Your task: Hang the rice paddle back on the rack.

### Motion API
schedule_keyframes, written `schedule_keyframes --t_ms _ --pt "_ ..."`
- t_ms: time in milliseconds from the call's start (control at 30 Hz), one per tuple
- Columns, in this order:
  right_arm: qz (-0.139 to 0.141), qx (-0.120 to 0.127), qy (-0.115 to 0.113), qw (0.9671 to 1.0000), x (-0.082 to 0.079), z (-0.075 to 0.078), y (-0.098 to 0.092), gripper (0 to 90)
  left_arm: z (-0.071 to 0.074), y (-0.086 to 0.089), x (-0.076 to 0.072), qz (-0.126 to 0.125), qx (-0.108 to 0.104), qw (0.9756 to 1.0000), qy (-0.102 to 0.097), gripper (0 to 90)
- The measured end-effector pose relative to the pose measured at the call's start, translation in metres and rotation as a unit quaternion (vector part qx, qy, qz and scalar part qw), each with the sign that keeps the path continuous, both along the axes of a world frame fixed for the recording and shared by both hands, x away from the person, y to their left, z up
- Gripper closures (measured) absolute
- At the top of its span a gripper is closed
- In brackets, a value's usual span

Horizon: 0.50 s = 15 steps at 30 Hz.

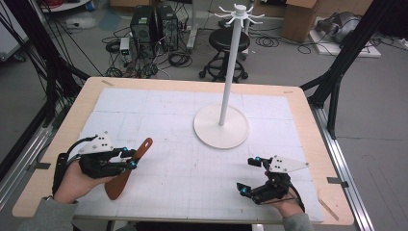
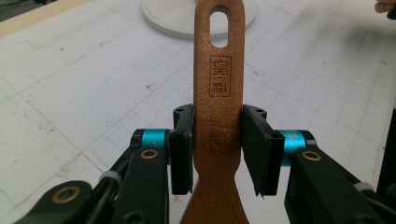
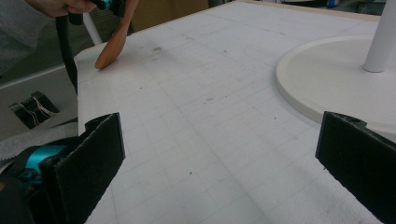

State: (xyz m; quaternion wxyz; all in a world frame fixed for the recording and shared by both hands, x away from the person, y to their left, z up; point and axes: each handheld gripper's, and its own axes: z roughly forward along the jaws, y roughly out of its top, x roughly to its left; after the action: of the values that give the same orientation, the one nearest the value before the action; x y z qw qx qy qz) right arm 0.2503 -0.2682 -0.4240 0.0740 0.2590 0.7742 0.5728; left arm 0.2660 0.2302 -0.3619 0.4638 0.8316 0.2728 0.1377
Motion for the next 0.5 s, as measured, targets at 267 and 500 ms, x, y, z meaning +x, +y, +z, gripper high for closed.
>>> schedule_keyframes --t_ms 267,500 --pt "0.003 -0.001 0.0 1.0 0.002 0.0 0.002 0.0 0.012 0.0 -0.008 -0.007 -0.012 0.9997 -0.019 65.1" --pt "0.002 -0.001 -0.002 1.0 0.001 0.0 0.003 0.0 0.019 -0.004 -0.013 -0.017 -0.034 0.999 -0.025 65.1"
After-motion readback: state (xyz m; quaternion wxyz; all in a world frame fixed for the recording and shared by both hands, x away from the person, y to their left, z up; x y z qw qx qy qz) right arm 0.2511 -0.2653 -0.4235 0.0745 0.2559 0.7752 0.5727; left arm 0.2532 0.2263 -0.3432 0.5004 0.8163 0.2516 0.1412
